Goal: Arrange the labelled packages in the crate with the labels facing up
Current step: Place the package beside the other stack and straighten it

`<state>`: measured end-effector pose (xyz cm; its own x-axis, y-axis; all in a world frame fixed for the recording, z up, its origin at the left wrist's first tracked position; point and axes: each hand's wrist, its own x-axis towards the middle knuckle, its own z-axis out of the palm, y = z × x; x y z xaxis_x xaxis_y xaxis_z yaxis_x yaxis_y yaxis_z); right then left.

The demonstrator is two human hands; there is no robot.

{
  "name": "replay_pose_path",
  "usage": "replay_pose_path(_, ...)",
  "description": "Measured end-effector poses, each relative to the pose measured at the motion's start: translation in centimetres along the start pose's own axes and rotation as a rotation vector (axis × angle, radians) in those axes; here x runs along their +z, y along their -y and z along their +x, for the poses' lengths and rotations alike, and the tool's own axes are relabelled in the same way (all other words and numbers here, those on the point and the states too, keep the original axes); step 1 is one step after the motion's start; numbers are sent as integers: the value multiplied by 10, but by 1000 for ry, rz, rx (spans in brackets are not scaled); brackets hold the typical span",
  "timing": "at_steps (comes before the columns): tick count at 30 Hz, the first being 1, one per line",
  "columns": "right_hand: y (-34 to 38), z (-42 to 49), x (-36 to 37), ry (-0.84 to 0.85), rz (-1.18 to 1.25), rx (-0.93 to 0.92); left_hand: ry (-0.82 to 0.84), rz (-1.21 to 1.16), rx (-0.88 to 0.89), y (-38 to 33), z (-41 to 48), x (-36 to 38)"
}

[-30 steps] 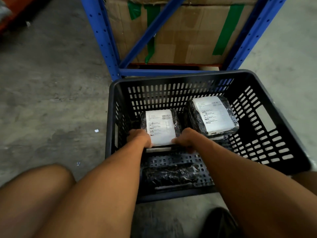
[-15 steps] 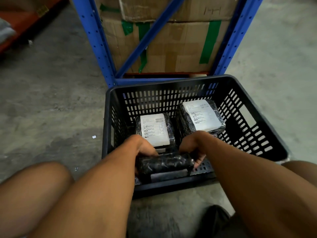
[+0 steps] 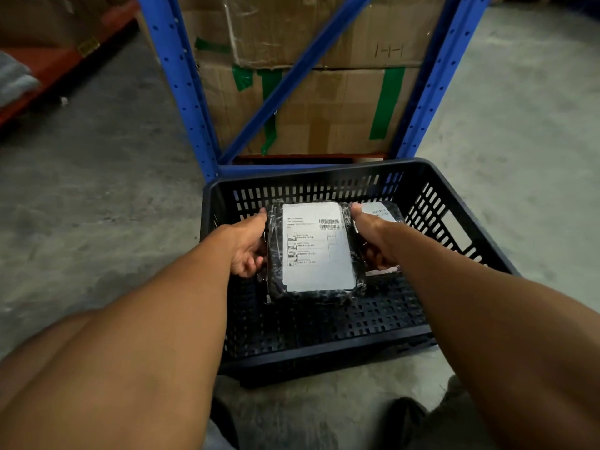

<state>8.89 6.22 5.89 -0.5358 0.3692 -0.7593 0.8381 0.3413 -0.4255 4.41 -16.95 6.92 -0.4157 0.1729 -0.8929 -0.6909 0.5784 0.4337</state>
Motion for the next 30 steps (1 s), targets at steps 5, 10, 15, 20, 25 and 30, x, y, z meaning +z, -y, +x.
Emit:
replay_pose_path(5, 2, -5, 9, 22, 132, 15, -35, -118, 10, 4, 11, 0)
replay_pose_path(10, 14, -7, 15, 22, 226, -12, 81, -381, 145, 5, 15, -7)
replay_pose_path(15, 21, -3, 20, 124, 272, -37, -45, -156, 175, 11, 10, -11)
replay_pose_path(20, 15, 4, 32, 206, 141, -94, -144, -95, 200, 20, 27, -1)
replay_pose_path(25, 16, 6, 36, 211, -31, -120, -114, -127, 218, 23, 29, 4)
replay_pose_path(30, 26, 1, 36, 139, 38, -170, -195, -129, 270, 11, 30, -4)
